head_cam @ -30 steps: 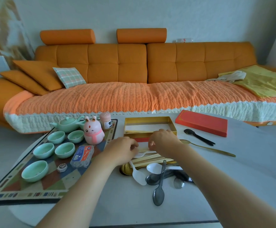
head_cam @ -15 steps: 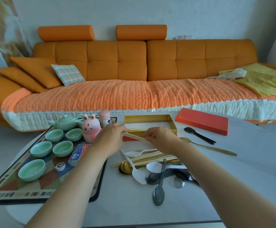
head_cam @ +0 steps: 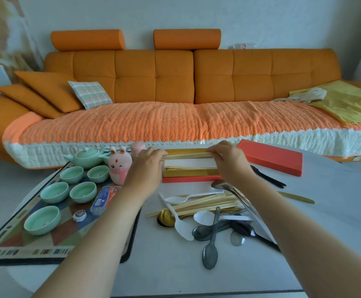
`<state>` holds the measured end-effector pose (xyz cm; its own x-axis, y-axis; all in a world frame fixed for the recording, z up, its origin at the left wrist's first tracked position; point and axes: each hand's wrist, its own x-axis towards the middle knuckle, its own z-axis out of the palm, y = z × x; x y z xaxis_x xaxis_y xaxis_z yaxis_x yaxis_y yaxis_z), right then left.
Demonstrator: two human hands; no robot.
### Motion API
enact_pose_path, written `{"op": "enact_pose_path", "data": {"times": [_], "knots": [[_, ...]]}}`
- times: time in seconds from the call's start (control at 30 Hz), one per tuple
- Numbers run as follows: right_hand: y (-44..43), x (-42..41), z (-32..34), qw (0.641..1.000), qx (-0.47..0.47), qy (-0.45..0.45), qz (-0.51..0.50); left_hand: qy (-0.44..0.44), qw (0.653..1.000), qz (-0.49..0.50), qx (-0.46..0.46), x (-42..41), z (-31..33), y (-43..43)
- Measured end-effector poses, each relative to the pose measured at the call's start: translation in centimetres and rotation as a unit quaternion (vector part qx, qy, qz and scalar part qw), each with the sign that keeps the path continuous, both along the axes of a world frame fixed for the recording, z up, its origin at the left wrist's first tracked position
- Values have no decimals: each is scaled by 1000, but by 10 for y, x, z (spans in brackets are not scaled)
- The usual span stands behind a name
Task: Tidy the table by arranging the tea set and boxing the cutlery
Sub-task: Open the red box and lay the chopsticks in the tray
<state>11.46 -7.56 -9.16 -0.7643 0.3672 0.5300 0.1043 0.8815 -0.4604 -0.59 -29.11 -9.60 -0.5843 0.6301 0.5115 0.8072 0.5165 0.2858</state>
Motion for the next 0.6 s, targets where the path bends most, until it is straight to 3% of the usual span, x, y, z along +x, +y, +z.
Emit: {"op": "enact_pose_path", "data": {"times": [0.4, 0.6], "knots": [[26, 1, -20, 987, 19, -146, -64, -2, 976, -10, -219, 5, -29, 32], [23, 0, -28, 976, 56, -211, 2, 2, 982, -30, -186, 3, -27, 32]]}}
